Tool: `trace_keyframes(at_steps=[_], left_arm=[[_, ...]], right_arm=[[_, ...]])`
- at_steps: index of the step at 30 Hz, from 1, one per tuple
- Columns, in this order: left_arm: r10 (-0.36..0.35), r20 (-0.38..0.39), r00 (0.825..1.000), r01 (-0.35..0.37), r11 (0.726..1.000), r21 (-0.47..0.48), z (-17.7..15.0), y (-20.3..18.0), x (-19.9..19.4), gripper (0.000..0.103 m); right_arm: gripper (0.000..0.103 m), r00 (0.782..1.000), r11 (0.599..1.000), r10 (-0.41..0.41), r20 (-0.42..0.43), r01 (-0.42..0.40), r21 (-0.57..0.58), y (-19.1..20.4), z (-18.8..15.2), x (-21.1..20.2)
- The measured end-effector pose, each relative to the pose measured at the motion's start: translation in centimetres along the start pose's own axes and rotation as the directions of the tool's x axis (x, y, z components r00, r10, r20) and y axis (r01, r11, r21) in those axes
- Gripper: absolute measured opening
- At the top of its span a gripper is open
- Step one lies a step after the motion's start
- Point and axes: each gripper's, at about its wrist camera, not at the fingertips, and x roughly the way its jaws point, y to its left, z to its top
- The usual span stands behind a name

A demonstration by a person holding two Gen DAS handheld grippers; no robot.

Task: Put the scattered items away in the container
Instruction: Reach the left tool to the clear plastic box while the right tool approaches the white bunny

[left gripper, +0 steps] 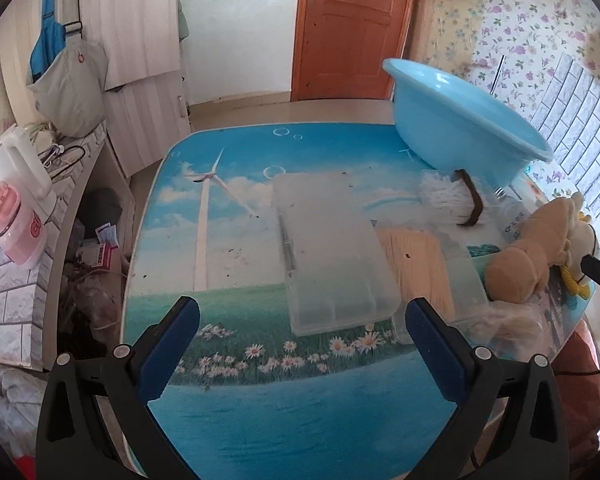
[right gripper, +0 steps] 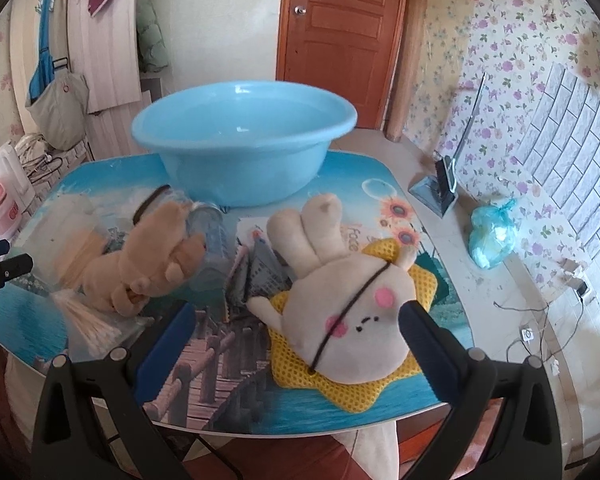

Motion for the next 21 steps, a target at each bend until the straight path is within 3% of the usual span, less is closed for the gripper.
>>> trace_keyframes(at_steps=[6, 21], left_arm=[[0.019, -0.005, 1.000, -0.019, 0.999, 0.034, 0.9, -1.0, 1.5, 0.103], [-0.001, -0.005, 1.000, 0.001, 1.000, -0.002, 2.1, 0.0, 3.4, 0.103]], right_arm=[[0.103, 1.000, 1.000, -0.011, -0.019, 0.011, 0.001, 0.0, -0.2, 0.5], [0.103, 0.998, 0.998, -0.055, -0.021, 0.054, -0.026, 0.4, -0.2, 0.9]])
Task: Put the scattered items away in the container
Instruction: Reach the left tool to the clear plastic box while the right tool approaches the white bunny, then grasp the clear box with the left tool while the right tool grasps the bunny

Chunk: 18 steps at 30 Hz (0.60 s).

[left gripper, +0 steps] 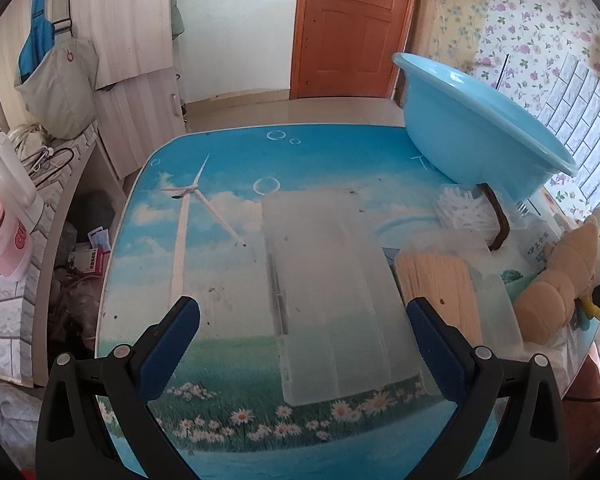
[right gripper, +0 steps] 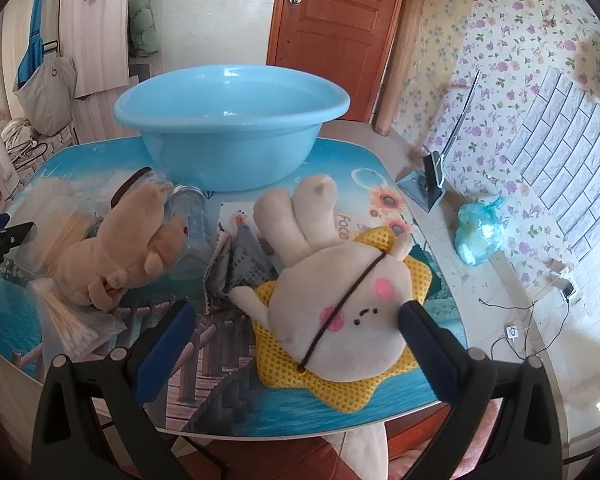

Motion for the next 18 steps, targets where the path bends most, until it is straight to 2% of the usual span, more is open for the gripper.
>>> trace_keyframes(at_steps=[3, 10, 12, 16, 18], left_arm=[[0.036, -0.007, 0.999, -0.036, 0.999, 0.013, -0.1, 0.1, 0.4, 0.103], [0.052, -0.030, 0.998, -0.052, 0.998, 0.025, -0.7, 0.1, 0.9, 0.103], [0.055, -0.030, 0.998, -0.055, 0.998, 0.024, -0.7, 0.0, 0.8, 0.100], [0.062, -0.018, 0.998, -0.061, 0.998, 0.017, -0.6, -0.1, 0.0, 0.065], [0.059, -0.027, 0.998, -0.059, 0.998, 0.016, -0.6, 0.0, -0.1, 0.065]], right_arm=[[0.103, 1.000, 1.000, -0.005, 0.001, 0.005, -0.002, 0.0, 0.1, 0.0], [0.103, 1.000, 1.000, -0.006, 0.000, 0.006, -0.010, 0.2, 0.3, -0.1], [0.103, 1.000, 1.000, -0.007, 0.000, 0.007, -0.011, 0.2, 0.4, -0.1], [0.103, 1.000, 1.000, -0.004, 0.009, 0.004, -0.006, 0.3, 0.5, -0.3], [0.103, 1.000, 1.000, -0.003, 0.016, 0.003, -0.006, 0.3, 0.6, -0.4]])
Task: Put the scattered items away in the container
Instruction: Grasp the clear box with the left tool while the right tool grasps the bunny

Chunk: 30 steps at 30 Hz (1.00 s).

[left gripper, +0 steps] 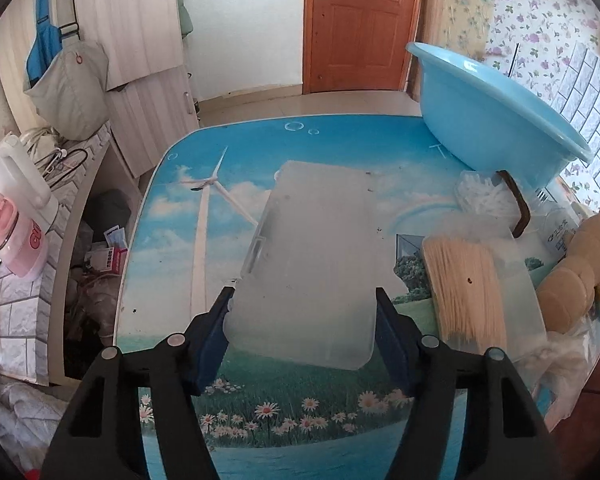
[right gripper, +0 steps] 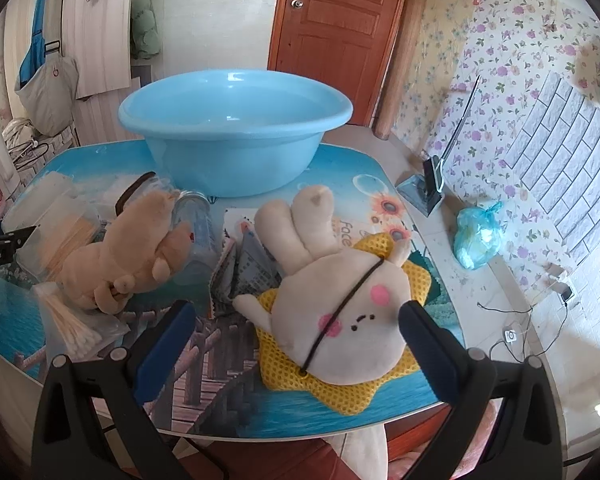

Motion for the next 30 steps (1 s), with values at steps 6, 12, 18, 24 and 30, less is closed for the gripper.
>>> trace_keyframes(at_steps=[6, 12, 18, 24, 30], left_arm=[[-0.009, 0.006, 1.000, 0.009, 1.000, -0.004, -0.5, 0.2, -0.5, 0.065], [0.002, 0.022, 1.000, -0.002, 1.000, -0.003, -0.6, 0.2, -1.4, 0.065], [0.009, 0.021, 1.000, -0.009, 1.000, -0.007, -0.9, 0.4, -1.8, 0.065], [0.016, 0.010, 1.000, -0.016, 1.000, -0.007, -1.5, 0.6, -1.9, 0.065], [0.020, 0.001, 1.000, -0.020, 1.000, -0.009, -1.8, 0.7, -1.9, 0.065]], right_arm=[[0.103, 1.000, 1.000, 0.003, 0.021, -0.003, 0.005, -0.1, -0.1, -0.6], [0.103, 0.998, 0.999, 0.015, 0.053, -0.017, 0.038, -1.3, -0.2, -1.5], [0.103, 0.997, 0.996, 0.011, 0.074, -0.017, 0.086, -3.0, -0.9, -2.4], [0.103, 0.999, 0.992, 0.012, 0.049, -0.018, 0.123, -4.3, -1.7, -1.7], [0.103, 0.997, 0.985, 0.071, 0.009, -0.072, 0.156, -4.6, -1.5, 0.2]])
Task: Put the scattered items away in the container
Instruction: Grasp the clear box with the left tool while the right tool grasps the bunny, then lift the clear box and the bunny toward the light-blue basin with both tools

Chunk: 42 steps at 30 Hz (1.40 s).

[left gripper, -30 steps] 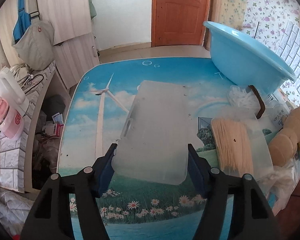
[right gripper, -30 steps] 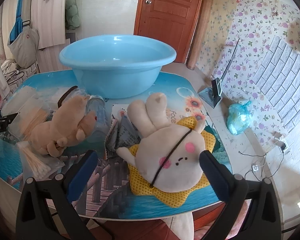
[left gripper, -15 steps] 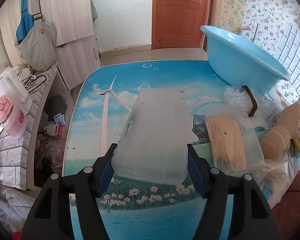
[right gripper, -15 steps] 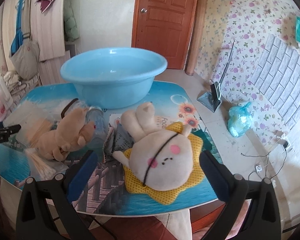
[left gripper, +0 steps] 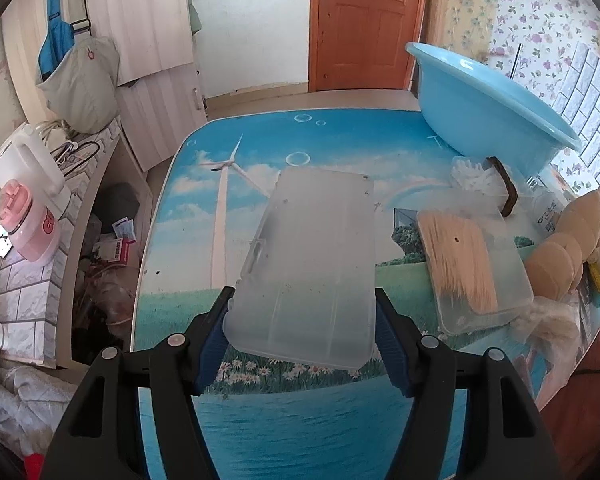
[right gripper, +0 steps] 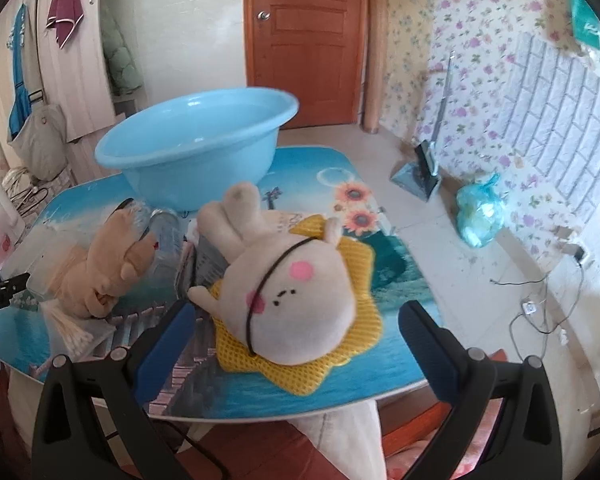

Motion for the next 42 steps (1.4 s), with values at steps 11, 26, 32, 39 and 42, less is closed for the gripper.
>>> trace_keyframes(at_steps=[11, 26, 32, 39, 42], left_arm=[[-0.006, -0.005, 1.000, 0.006, 1.000, 0.000, -0.4, -0.1, 0.4, 0.065], [-0.018, 0.066, 0.998, 0.020, 0.999, -0.031, 0.8, 0.7, -2.2, 0.064], [-0.014, 0.091, 0.996, 0.016, 0.999, -0.028, 1.4, 0.3, -3.4, 0.064], [-0.015, 0.111, 0.994, 0.018, 1.000, -0.024, 1.8, 0.1, -4.4, 0.064], [-0.019, 0.117, 0.993, 0.022, 0.999, -0.024, 1.7, 0.2, -4.7, 0.063]], right_arm=[[0.073, 0.998, 1.000, -0.005, -0.061, 0.006, 0.021, 0.0, -0.6, 1.5], [0.061, 0.996, 0.999, 0.039, 0.081, -0.042, 0.032, 0.0, 0.8, -2.4], [0.061, 0.990, 0.998, 0.054, 0.130, -0.057, 0.019, 0.6, 1.6, -3.6], [0.061, 0.988, 0.998, 0.058, 0.145, -0.062, 0.019, 0.6, 1.6, -4.0], [0.061, 0.985, 0.998, 0.057, 0.160, -0.061, 0.020, 0.8, 1.8, -4.3]])
